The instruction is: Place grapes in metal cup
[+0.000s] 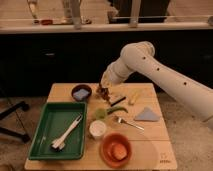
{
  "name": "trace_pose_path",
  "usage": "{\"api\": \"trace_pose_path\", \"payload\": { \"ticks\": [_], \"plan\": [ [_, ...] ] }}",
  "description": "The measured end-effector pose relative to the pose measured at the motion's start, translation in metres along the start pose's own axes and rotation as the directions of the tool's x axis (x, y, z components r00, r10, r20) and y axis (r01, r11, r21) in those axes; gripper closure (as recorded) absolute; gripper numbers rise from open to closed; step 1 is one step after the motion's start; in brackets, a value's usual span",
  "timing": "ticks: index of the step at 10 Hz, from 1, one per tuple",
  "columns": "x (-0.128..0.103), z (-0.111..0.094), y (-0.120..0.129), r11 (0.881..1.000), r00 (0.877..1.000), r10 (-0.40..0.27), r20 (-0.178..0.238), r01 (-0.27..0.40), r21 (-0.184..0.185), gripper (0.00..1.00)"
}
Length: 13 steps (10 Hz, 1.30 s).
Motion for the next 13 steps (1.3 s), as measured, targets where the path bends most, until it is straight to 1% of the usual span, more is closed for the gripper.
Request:
{"api": "trace_pose_path", "payload": {
  "ticks": [3,6,9,13],
  "plan": [
    [0.009,-0.002,-0.014,0.999,1.000,0.010,0.010,-0.010,0.032,1.00],
    [0.011,0.002,-0.034,0.998,1.000,0.005,0.019,-0.006,0.057,1.00],
    [0.018,0.005,-0.044,0.998,1.000,0.008,0.023,-0.010,0.067,1.00],
    [0.023,0.012,-0.061,0.997,0.999,0.012,0.040,-0.015,0.081,1.00]
  ]
}}
